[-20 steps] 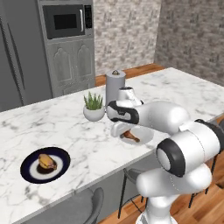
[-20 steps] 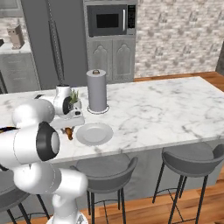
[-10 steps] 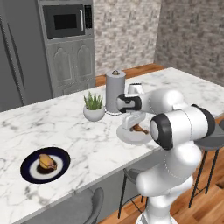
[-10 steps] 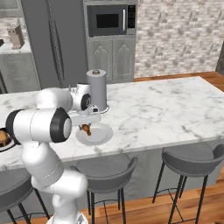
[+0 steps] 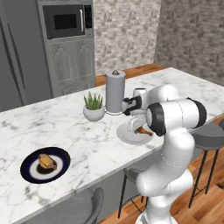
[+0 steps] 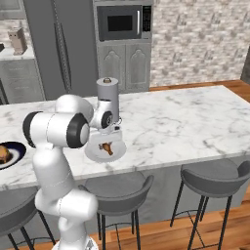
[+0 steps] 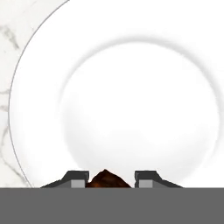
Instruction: Take the chicken drumsticks from the pan and place one on each plate on the dining counter.
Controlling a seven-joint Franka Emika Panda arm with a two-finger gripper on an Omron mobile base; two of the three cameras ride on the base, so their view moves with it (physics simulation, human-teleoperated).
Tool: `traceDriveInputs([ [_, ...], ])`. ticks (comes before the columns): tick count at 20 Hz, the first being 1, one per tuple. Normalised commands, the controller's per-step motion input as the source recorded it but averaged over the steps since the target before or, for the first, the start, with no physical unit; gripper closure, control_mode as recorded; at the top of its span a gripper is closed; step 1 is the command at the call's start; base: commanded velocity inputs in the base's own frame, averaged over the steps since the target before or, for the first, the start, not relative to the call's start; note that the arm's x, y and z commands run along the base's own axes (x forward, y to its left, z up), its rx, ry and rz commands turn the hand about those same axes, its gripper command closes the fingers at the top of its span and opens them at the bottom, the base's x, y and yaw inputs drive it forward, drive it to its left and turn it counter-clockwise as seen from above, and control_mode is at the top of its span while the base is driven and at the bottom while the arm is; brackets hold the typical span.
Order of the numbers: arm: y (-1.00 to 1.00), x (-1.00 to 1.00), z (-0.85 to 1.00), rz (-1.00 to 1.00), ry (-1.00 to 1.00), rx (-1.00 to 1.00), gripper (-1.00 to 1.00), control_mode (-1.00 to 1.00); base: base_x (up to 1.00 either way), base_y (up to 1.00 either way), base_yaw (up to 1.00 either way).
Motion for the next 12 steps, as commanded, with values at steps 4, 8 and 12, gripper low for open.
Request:
traceDriveInputs([
  [4, -0.06, 0.12, -0.40, 0.00, 0.06, 0.00, 1.00, -1.00, 0.00, 0.00, 0.00],
  [8, 0.00, 0.24, -0.23, 0.00, 0.08, 0.00, 1.00, -1.00, 0.00, 0.00, 0.00],
  [12, 0.00, 0.31, -0.16, 0.00, 0.07, 0.00, 1.00, -1.00, 0.00, 0.00, 0.00],
])
